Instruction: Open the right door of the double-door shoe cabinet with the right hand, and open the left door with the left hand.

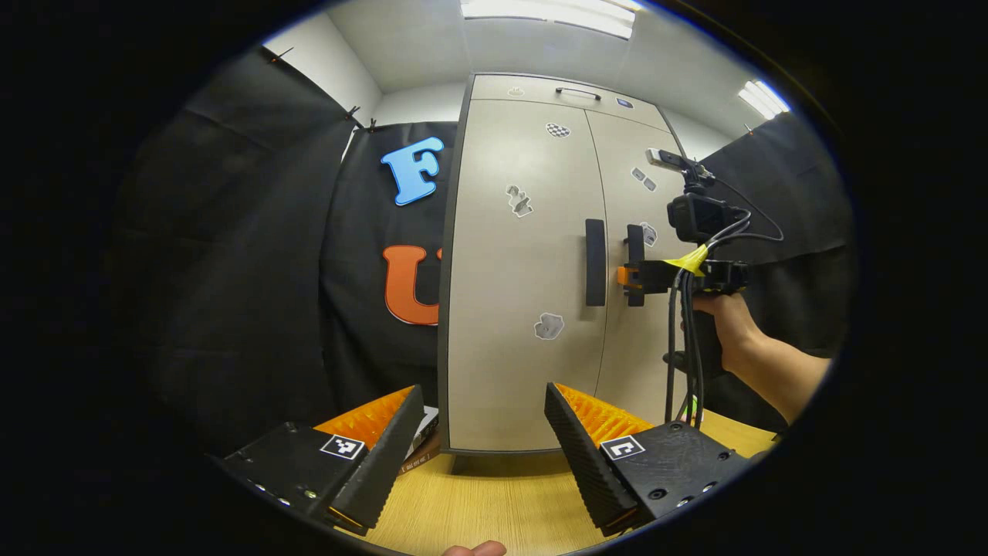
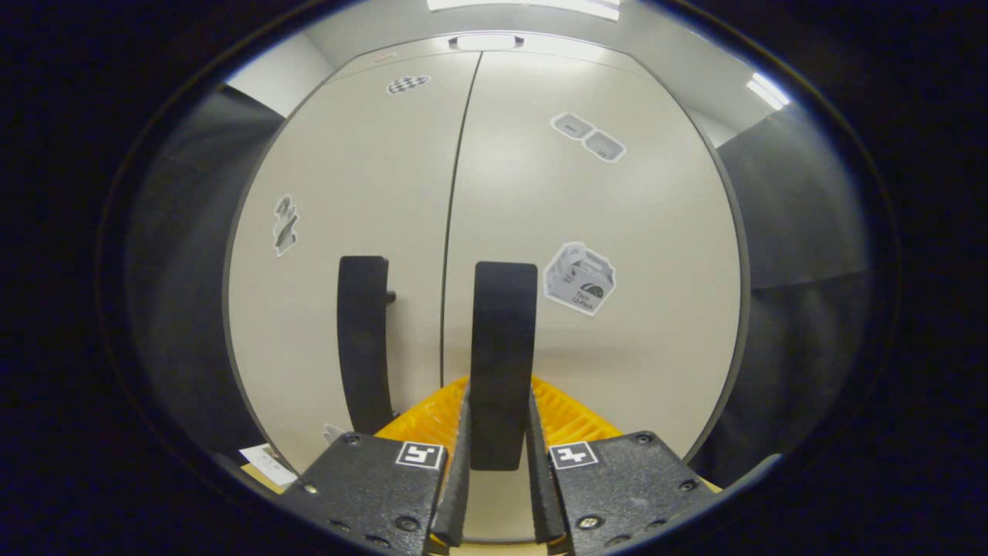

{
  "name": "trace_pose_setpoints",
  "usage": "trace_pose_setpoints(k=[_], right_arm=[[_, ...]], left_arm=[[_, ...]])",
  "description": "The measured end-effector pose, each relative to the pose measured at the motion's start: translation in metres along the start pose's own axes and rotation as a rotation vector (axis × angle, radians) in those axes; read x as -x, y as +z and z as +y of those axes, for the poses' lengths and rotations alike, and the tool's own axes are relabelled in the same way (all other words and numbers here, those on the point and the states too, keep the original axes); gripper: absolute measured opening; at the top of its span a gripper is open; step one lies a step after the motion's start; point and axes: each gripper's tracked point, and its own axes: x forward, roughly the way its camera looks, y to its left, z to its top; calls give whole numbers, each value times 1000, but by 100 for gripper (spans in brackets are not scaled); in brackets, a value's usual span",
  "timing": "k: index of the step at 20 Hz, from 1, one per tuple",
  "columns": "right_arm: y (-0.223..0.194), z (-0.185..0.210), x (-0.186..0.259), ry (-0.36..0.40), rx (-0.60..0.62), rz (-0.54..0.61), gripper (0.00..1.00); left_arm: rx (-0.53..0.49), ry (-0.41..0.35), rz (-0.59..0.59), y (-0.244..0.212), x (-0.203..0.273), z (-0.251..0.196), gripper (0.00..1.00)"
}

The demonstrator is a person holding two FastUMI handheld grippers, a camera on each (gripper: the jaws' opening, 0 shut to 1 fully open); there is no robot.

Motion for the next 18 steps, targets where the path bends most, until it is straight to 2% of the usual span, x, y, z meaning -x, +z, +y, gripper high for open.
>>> trace_pose_setpoints(k=[3, 6, 8, 12, 18], right_arm=[[0, -1, 0, 11, -17, 0, 33], [0, 0, -1, 18, -18, 2, 19], [0, 0, 0, 25, -22, 1, 15], [0, 0, 1, 33, -20, 2, 11], [1, 0, 9, 67, -21, 6, 10]], left_arm=[[7, 6, 4, -1, 1, 2, 95], [13, 10, 10, -1, 1, 3, 95], [10, 12, 8, -1, 1, 3, 95], [2, 12, 7, 1, 4, 0, 95], [2, 9, 0, 2, 10, -5, 95]])
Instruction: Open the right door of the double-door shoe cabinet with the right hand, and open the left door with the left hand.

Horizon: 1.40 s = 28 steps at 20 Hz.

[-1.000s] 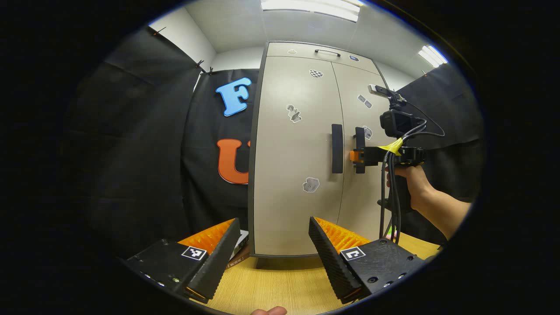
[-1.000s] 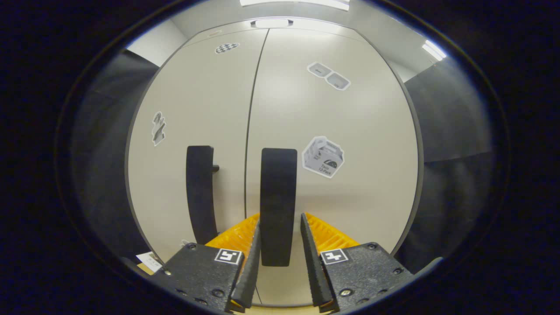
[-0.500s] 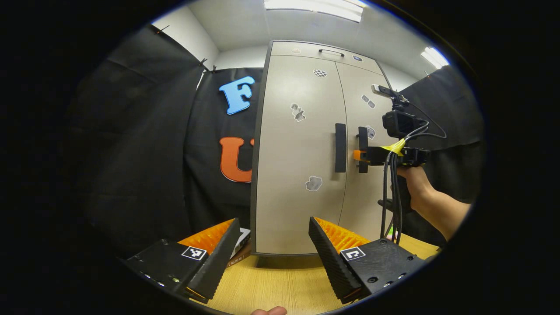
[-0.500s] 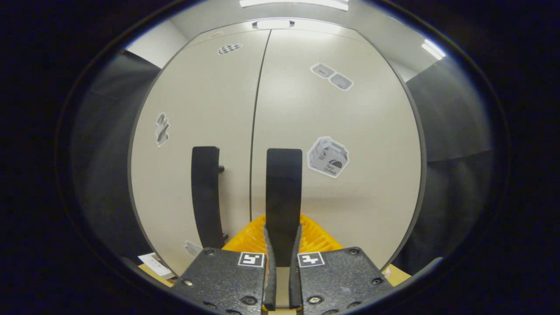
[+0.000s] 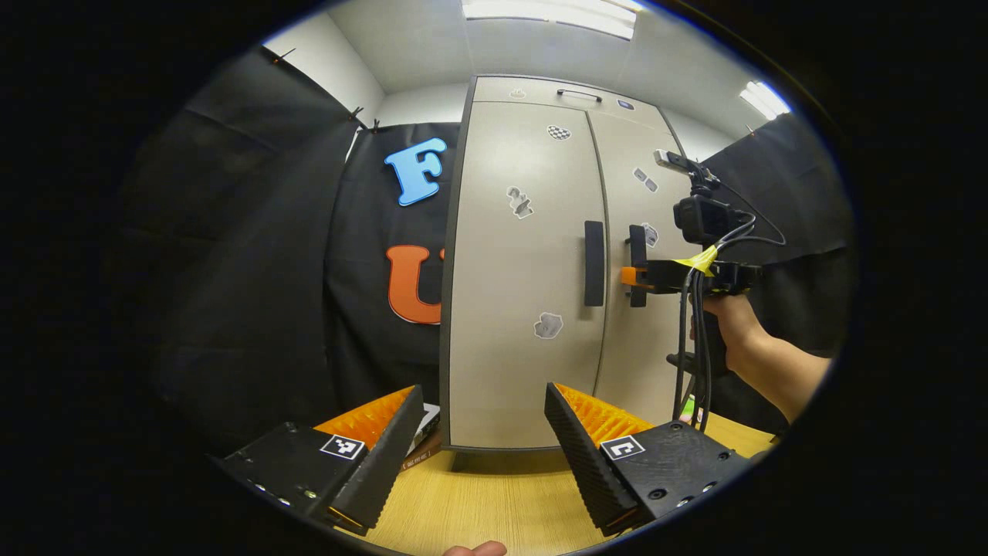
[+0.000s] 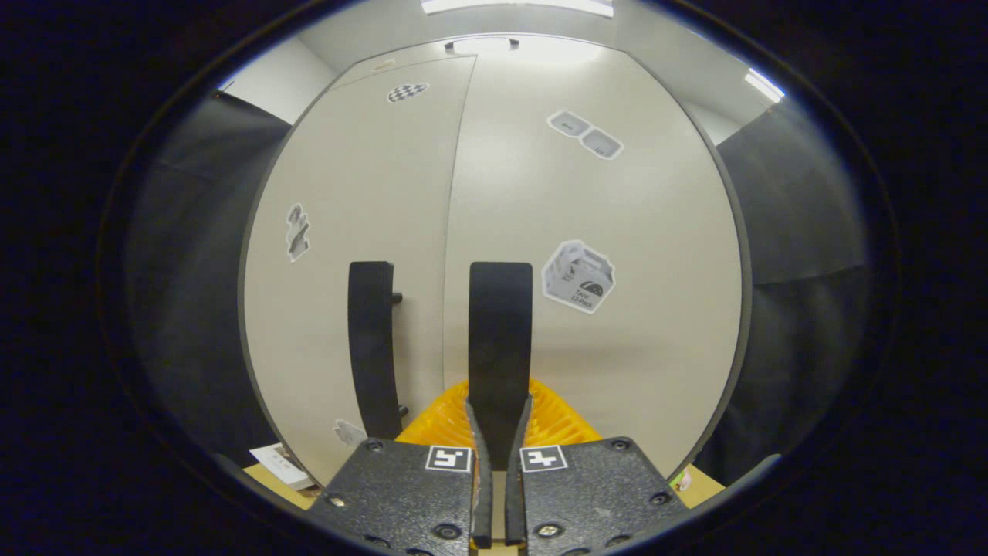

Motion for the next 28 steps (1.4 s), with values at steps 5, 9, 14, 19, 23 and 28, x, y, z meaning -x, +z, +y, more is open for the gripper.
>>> trace_pose_setpoints(k=[5, 9, 14, 19, 23, 28], right_arm=[[1, -2, 18, 40, 1, -5, 10], [-1, -5, 35, 87, -10, 2, 10], [-1, -7, 47, 129, -10, 5, 10], [-1, -17, 73, 177, -22, 4, 10], [-2, -28, 95, 200, -18, 5, 10], [-3, -47, 121, 221, -20, 11, 10]], left_arm=[[-1, -9, -2, -1, 6, -8, 95], [3, -26, 6, -3, 6, -21, 95], [-19, -45, 2, -3, 9, -41, 95], [-33, -47, -6, -2, 6, -56, 95], [-20, -57, -9, -2, 3, -69, 95], [-17, -78, -11, -2, 5, -88, 95]])
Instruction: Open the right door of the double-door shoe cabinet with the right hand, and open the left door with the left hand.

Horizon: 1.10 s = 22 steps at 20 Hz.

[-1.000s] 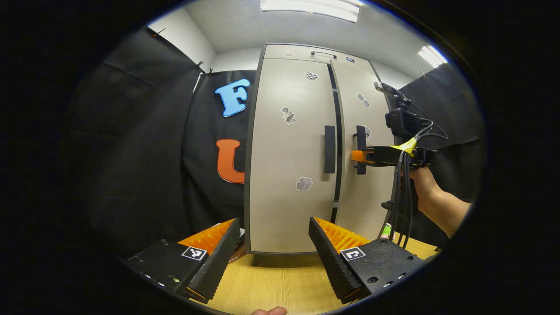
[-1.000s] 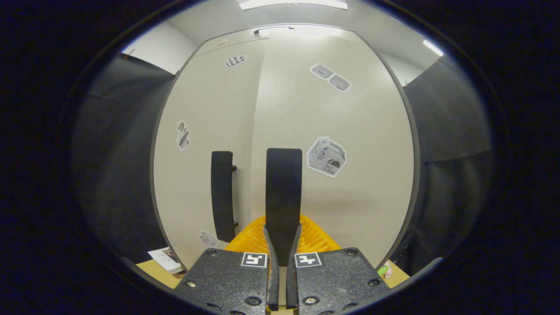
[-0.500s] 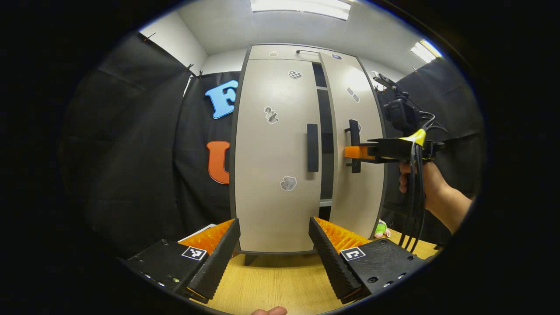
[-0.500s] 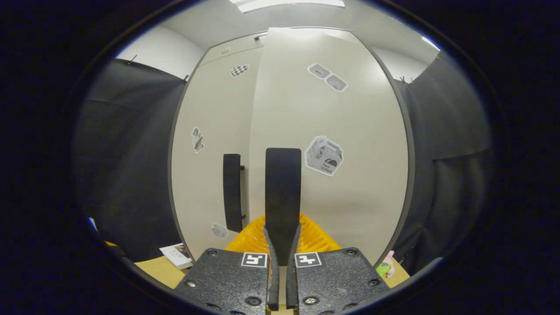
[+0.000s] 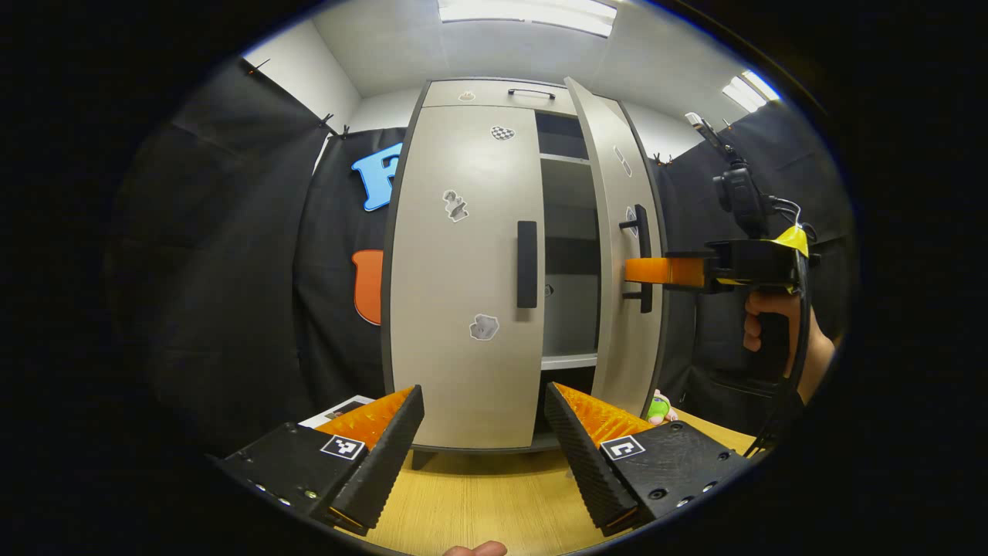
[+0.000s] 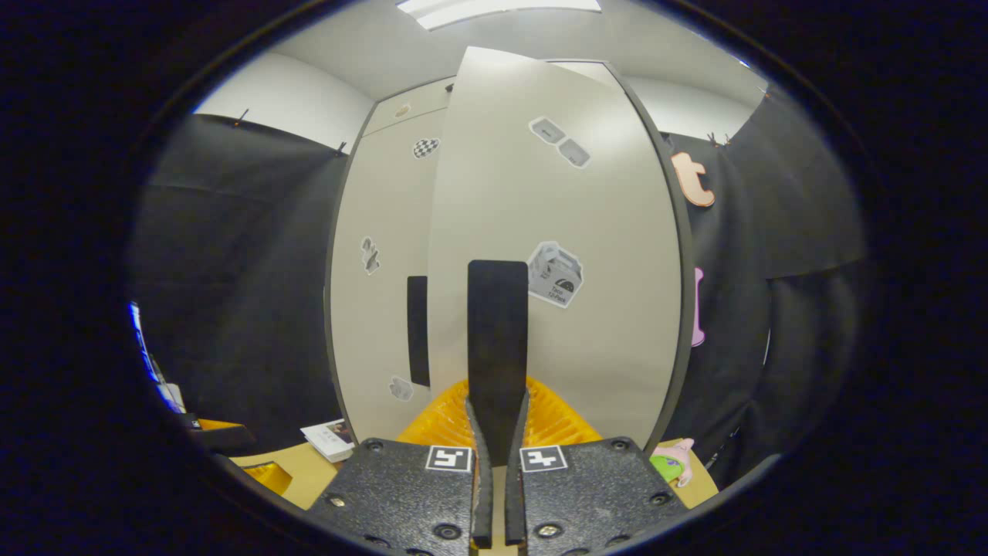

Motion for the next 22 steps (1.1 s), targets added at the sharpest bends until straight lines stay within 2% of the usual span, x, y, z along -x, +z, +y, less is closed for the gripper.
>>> trace_pose_setpoints(k=[5, 12, 18, 21, 22], right_arm=[[1, -20, 32, -1, -1, -3, 10], [1, -67, 75, -53, 4, -10, 9], [5, -125, 101, -170, 37, -19, 6], [4, -173, 111, -284, 63, -5, 4], [7, -180, 113, -269, 38, -12, 4]], left_arm=[[-1, -33, 3, 0, -1, -26, 95], [-10, -81, -2, -1, -3, -63, 95], [-16, -110, 6, -4, -4, -86, 95], [-8, -121, 15, -6, -5, -95, 95], [-7, -124, 14, -6, -5, -96, 95]])
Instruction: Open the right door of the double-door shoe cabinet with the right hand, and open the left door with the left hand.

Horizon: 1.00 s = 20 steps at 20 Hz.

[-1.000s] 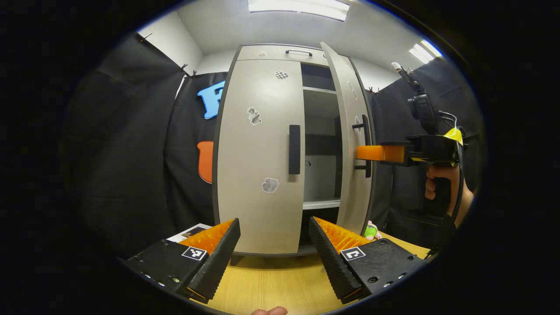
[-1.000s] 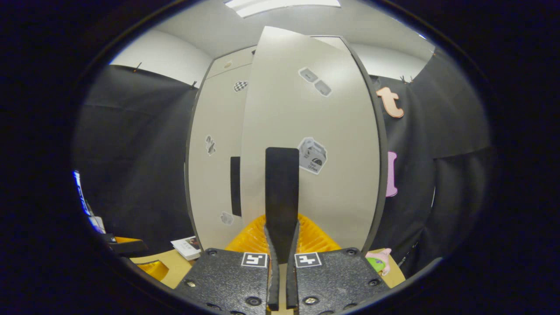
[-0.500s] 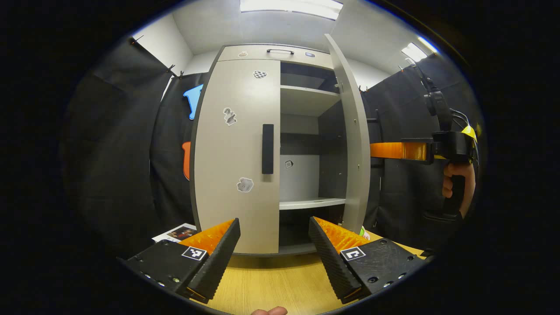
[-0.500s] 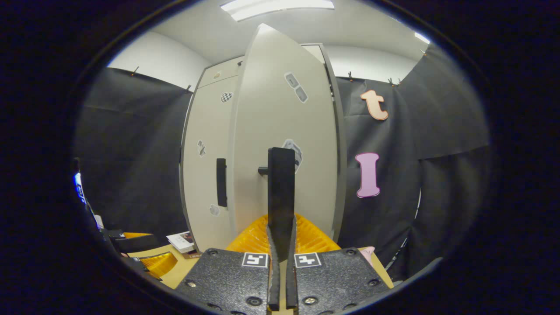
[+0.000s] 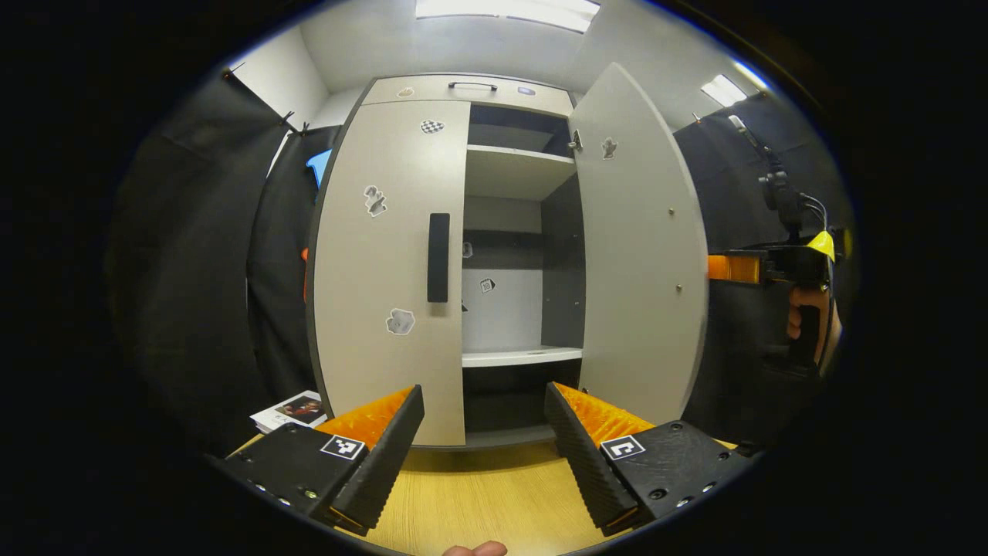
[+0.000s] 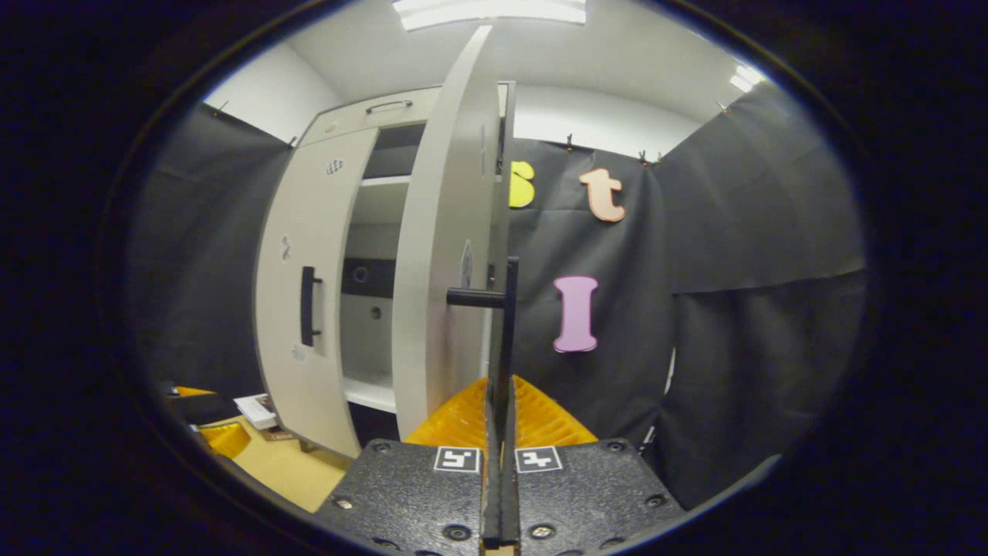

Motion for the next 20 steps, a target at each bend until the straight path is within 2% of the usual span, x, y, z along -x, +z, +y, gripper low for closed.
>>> trace_pose_setpoints(k=[2, 6, 11, 13, 15, 17, 18, 19, 20], right_arm=[[-5, 10, 0, 53, -81, 13, 4], [-9, 6, 1, 20, 24, 4, 4], [-10, 6, 2, 13, 5, 12, 4], [-7, 3, 9, -16, 37, -7, 4], [-3, -1, 24, -46, 92, -33, 11], [0, -1, 43, -59, 99, -49, 23], [-4, 0, 54, -60, 92, -46, 34], [-7, 2, 68, -58, 83, -46, 39], [-9, 8, 80, -47, 76, -49, 50]], left_arm=[[-2, -1, 0, 0, 1, -1, 95], [-5, 12, -8, 2, 4, 1, 95], [15, 23, -30, 7, 11, 8, 95], [23, 30, -39, 11, 11, 11, 95], [32, 34, -48, 14, 12, 14, 95], [49, 35, -56, 16, 11, 16, 95], [56, 38, -60, 17, 11, 18, 95], [62, 44, -63, 18, 11, 21, 95], [68, 49, -69, 19, 11, 25, 95]])
